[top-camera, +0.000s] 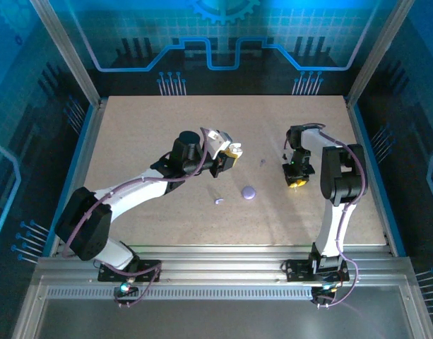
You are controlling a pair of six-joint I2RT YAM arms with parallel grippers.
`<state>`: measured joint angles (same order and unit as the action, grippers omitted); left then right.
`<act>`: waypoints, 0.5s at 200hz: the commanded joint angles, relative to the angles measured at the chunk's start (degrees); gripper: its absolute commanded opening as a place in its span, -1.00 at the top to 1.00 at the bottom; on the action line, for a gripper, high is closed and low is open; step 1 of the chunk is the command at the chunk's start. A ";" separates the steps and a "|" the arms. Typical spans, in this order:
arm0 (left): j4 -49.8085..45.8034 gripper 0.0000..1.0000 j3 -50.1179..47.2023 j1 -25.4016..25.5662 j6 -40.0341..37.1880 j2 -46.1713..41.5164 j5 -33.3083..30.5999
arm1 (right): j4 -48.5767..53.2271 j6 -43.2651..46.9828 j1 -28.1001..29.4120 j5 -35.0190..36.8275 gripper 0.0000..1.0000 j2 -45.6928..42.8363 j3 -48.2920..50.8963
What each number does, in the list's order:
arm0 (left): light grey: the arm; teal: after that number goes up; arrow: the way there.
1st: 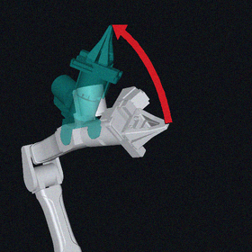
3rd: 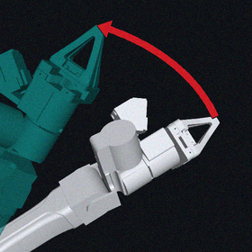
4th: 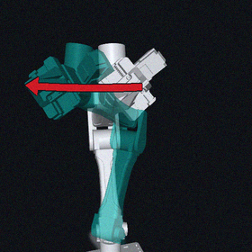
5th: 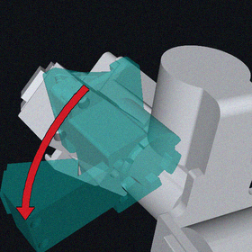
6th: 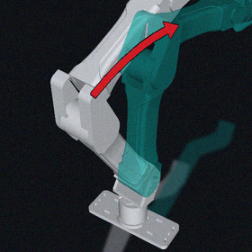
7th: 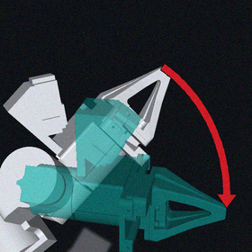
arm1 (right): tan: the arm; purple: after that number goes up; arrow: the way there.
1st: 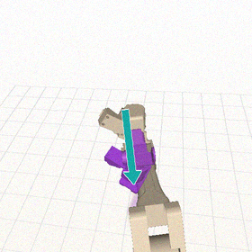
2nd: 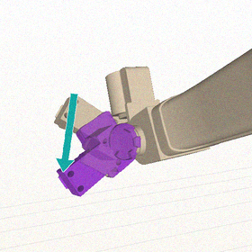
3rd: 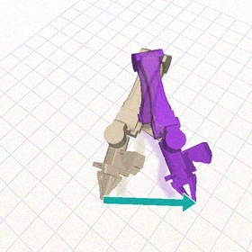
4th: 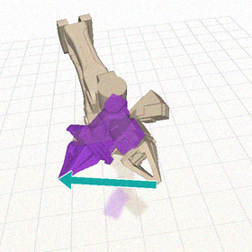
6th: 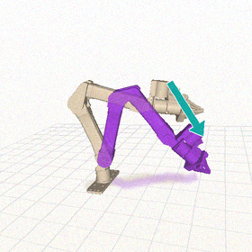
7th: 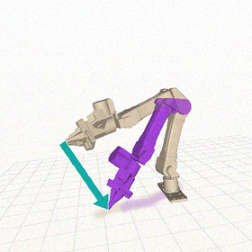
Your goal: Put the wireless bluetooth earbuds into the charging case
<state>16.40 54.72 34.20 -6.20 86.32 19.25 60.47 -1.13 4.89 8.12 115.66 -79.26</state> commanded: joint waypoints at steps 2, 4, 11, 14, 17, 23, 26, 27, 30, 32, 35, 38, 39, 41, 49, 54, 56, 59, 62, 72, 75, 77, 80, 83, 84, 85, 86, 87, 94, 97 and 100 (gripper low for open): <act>-0.68 0.58 0.83 -0.10 -1.01 0.43 -0.61 | 0.86 0.76 0.48 1.02 0.53 2.29 -0.36; -0.67 0.58 0.83 -0.09 -0.97 0.45 -0.61 | 0.88 0.77 0.48 1.02 0.54 2.29 -0.36; -0.70 0.58 0.85 -0.10 -1.01 0.43 -0.61 | 0.88 0.69 0.53 1.11 0.55 2.29 -0.34; -0.69 0.58 0.83 -0.13 -1.01 0.42 -0.61 | 0.88 0.64 0.48 1.20 0.55 2.29 -0.36; -0.73 0.59 0.83 -0.13 -0.99 0.42 -0.58 | 0.88 0.54 0.50 1.26 0.55 2.34 -0.30; -0.67 0.59 0.89 -0.17 -1.01 0.44 -0.58 | 0.88 0.54 0.50 1.37 0.56 2.25 -0.28; -0.67 0.58 0.95 -0.10 -1.01 0.49 -0.59 | 0.88 0.50 0.48 1.37 0.57 2.21 -0.21; -0.72 0.58 0.93 -0.10 -1.01 0.50 -0.56 | 0.88 0.51 0.48 1.37 0.57 2.25 -0.20; -0.70 0.58 0.92 -0.16 -0.94 0.51 -0.53 | 0.86 0.51 0.49 1.37 0.57 2.13 -0.17; -0.70 0.58 0.92 -0.11 -0.95 0.51 -0.57 | 0.87 0.49 0.48 1.42 0.57 2.12 -0.14; -0.67 0.58 0.92 -0.15 -0.93 0.56 -0.53 | 0.86 0.36 0.48 1.38 0.58 2.00 -0.11; -0.67 0.58 0.92 -0.13 -0.92 0.61 -0.53 | 0.83 0.42 0.50 1.37 0.58 1.88 -0.02; -0.67 0.59 0.92 -0.11 -0.92 0.60 -0.57 | 0.81 0.42 0.49 1.37 0.58 1.87 0.02; -0.67 0.58 0.92 -0.14 -0.92 0.60 -0.49 | 0.80 0.36 0.52 1.44 0.59 1.79 0.06; -0.65 0.58 1.04 -0.09 -0.84 0.65 -0.44 | 0.71 0.21 0.48 1.46 0.59 1.47 0.24; -0.59 0.58 1.02 -0.09 -0.79 0.69 -0.35 | 0.62 0.16 0.53 1.47 0.59 1.27 0.33; -0.58 0.58 1.07 -0.09 -0.69 0.69 -0.31 | 0.62 0.11 0.49 1.46 0.59 1.14 0.40; -0.58 0.58 1.08 -0.07 -0.74 0.76 -0.27 | 0.51 0.01 0.48 1.46 0.60 1.05 0.49; -0.58 0.58 1.13 -0.13 -0.75 0.77 -0.26 | 0.41 -0.01 0.52 1.46 0.60 0.87 0.61; -0.59 0.58 1.21 -0.11 -0.67 0.85 -0.09 | 0.02 -0.26 0.48 1.41 0.59 0.39 0.94; -0.58 0.58 1.18 -0.14 -0.66 0.86 -0.09 | 0.00 -0.34 0.48 1.33 0.59 0.22 1.04; -0.58 0.58 1.18 -0.11 -0.66 0.86 -0.02 | -0.06 -0.45 0.48 1.32 0.60 0.13 1.04; -0.52 0.58 1.27 -0.14 -0.66 0.86 0.00 | -0.08 -0.59 0.52 1.23 0.60 -0.02 1.11; -0.50 0.58 1.27 -0.17 -0.59 0.87 0.07 | -0.09 -0.64 0.50 1.17 0.60 -0.07 1.19; -0.45 0.58 1.27 -0.13 -0.58 0.87 0.08 | -0.09 -0.72 0.49 1.14 0.59 -0.12 1.20; -0.43 0.58 1.31 -0.16 -0.58 0.91 0.09 | -0.09 -0.77 0.48 1.08 0.59 -0.19 1.21; -0.42 0.58 1.29 -0.17 -0.57 0.89 0.09 | -0.09 -0.83 0.52 1.05 0.59 -0.22 1.21; -0.41 0.58 1.28 -0.17 -0.53 0.88 0.09 | -0.09 -0.82 0.50 1.08 0.60 -0.28 1.22; -0.26 0.58 1.31 -0.08 -0.44 0.95 0.29 | -0.15 -1.12 0.48 0.78 0.60 -0.58 1.32; -0.17 0.58 1.35 -0.15 -0.40 0.99 0.27 | -0.17 -1.29 0.48 0.69 0.60 -0.75 1.42; -0.10 0.58 1.35 -0.10 -0.35 1.06 0.46 | -0.23 -1.44 0.52 0.72 0.60 -0.90 1.46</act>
<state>16.08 54.72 34.20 -6.17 86.85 19.27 60.60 -1.30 4.95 7.94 115.68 -79.44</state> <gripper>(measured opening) 0.224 0.203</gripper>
